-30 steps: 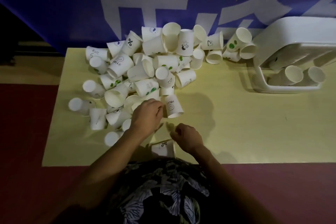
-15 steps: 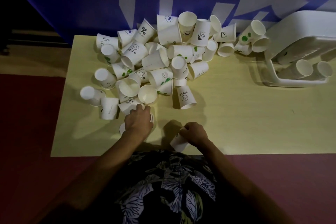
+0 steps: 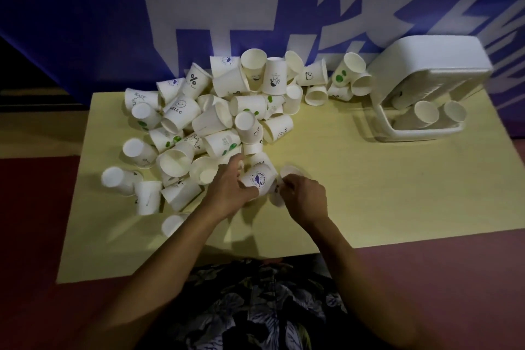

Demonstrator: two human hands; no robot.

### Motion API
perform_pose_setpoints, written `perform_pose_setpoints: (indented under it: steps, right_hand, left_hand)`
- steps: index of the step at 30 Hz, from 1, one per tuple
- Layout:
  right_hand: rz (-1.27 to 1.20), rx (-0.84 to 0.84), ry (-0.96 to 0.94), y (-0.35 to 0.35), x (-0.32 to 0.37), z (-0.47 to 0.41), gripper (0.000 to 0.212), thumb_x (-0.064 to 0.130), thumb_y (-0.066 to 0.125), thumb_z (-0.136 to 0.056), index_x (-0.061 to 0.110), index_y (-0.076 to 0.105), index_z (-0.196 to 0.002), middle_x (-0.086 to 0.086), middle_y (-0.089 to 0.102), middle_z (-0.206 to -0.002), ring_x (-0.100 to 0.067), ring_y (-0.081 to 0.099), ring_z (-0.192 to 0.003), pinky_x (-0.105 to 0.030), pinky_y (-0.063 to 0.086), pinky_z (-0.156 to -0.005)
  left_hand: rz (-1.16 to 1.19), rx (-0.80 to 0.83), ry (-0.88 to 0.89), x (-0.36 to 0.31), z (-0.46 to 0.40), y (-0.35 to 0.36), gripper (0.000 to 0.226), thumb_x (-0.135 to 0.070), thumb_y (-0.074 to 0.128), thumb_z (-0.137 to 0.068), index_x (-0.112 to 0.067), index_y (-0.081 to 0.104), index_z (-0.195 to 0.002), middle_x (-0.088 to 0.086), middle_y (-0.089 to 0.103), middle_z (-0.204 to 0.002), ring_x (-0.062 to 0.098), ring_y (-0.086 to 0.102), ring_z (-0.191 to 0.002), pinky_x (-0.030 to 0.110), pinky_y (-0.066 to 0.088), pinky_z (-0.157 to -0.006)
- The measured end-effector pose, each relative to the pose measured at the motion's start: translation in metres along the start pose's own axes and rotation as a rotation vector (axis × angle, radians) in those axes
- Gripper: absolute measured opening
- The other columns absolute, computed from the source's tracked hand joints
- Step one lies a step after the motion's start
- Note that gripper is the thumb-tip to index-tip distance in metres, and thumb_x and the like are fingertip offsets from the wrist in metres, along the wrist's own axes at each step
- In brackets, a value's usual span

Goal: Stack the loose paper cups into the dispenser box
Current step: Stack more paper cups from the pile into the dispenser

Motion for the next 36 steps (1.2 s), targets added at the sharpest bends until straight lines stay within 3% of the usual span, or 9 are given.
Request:
perform_pose_setpoints:
  steps: [3, 6, 10, 13, 15, 20, 26, 32, 36]
  right_hand:
    - [-0.041, -0.117, -0.064, -0.037, -0.009, -0.012, 0.023, 0.025, 0.055, -0.090, 0.010, 0.060, -0.073, -0.012, 0.065, -0.069, -0.038, 0.057, -0.064, -0.036, 0.044, -0.053]
    - [-0.101, -0.168, -0.147, -0.068, -0.024, -0.027, 0.017, 0.023, 0.056, -0.089, 0.014, 0.062, -0.076, -0.006, 0.067, -0.072, -0.031, 0.059, -0.066, -0.035, 0.045, -0.054]
    - [-0.128, -0.216, -0.248, -0.118, -0.051, -0.050, 0.027, 0.015, 0.060, -0.088, 0.025, 0.048, -0.066, 0.002, 0.053, -0.063, -0.024, 0.045, -0.059, -0.029, 0.030, -0.052]
    - [-0.074, -0.239, -0.295, -0.154, -0.086, -0.069, 0.020, 0.014, 0.060, -0.089, 0.016, 0.054, -0.070, -0.001, 0.059, -0.067, -0.025, 0.048, -0.059, -0.031, 0.037, -0.051]
    - [-0.024, -0.296, -0.317, -0.180, -0.113, -0.081, 0.018, 0.013, 0.061, -0.086, 0.013, 0.055, -0.069, -0.003, 0.059, -0.063, -0.028, 0.049, -0.056, -0.035, 0.042, -0.051]
    - [0.054, -0.334, -0.267, -0.229, -0.191, -0.109, 0.019, 0.014, 0.053, -0.089, 0.014, 0.056, -0.070, -0.004, 0.062, -0.066, -0.029, 0.053, -0.060, -0.038, 0.047, -0.057]
    - [-0.025, -0.436, -0.134, -0.291, -0.286, -0.126, 0.014, 0.009, 0.057, -0.090, 0.008, 0.069, -0.097, -0.018, 0.070, -0.082, -0.036, 0.062, -0.073, -0.040, 0.054, -0.058]
    - [-0.027, -0.547, -0.064, -0.333, -0.354, -0.143, 0.016, 0.007, 0.059, -0.092, 0.008, 0.068, -0.105, -0.017, 0.069, -0.088, -0.036, 0.062, -0.081, -0.039, 0.054, -0.064]
    - [0.032, -0.464, -0.060, -0.329, -0.381, -0.165, 0.012, 0.008, 0.055, -0.092, 0.011, 0.066, -0.097, -0.013, 0.068, -0.087, -0.033, 0.059, -0.081, -0.039, 0.054, -0.063]
  left_hand:
    - [-0.042, 0.153, 0.072, -0.037, -0.006, 0.022, 0.102, -0.023, 0.076, -0.073, -0.040, 0.012, -0.150, 0.003, 0.039, -0.138, 0.021, 0.043, -0.124, 0.031, 0.040, -0.090]
    - [0.032, 0.201, 0.105, -0.069, -0.015, 0.045, 0.105, -0.024, 0.081, -0.068, -0.043, 0.017, -0.149, -0.001, 0.034, -0.145, 0.020, 0.043, -0.128, 0.031, 0.048, -0.091]
    - [0.098, 0.082, 0.133, -0.118, -0.034, 0.069, 0.065, -0.029, 0.078, -0.076, -0.034, 0.044, -0.130, 0.002, 0.052, -0.121, 0.017, 0.059, -0.099, 0.026, 0.054, -0.069]
    - [0.010, -0.074, 0.163, -0.156, -0.052, 0.089, 0.024, -0.031, 0.067, -0.086, -0.022, 0.056, -0.105, 0.003, 0.059, -0.103, 0.020, 0.059, -0.090, 0.033, 0.050, -0.076]
    - [0.017, -0.128, 0.196, -0.180, -0.063, 0.107, 0.012, -0.032, 0.062, -0.088, -0.021, 0.061, -0.090, 0.000, 0.055, -0.098, 0.019, 0.059, -0.088, 0.035, 0.050, -0.083]
    - [-0.188, -0.261, 0.322, -0.253, -0.085, 0.158, 0.017, -0.027, 0.060, -0.091, -0.015, 0.071, -0.090, 0.001, 0.048, -0.125, 0.021, 0.042, -0.112, 0.027, 0.034, -0.088]
    - [-0.201, -0.226, 0.421, -0.347, -0.109, 0.228, 0.019, -0.022, 0.055, -0.094, -0.012, 0.070, -0.089, 0.002, 0.060, -0.092, 0.022, 0.053, -0.088, 0.030, 0.041, -0.071]
    - [-0.294, -0.199, 0.591, -0.416, -0.131, 0.286, 0.022, -0.020, 0.051, -0.096, -0.012, 0.071, -0.096, 0.002, 0.061, -0.092, 0.018, 0.049, -0.086, 0.033, 0.044, -0.073]
    - [-0.372, -0.175, 0.570, -0.432, -0.151, 0.309, 0.022, -0.019, 0.052, -0.095, -0.010, 0.072, -0.095, 0.002, 0.060, -0.090, 0.020, 0.047, -0.088, 0.034, 0.045, -0.071]
Point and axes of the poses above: each hand's wrist, its own z-axis away from the middle knuckle, its own y-axis out of the palm, x = y × z, the point moved 9 cm from there along -z, towards the middle knuckle
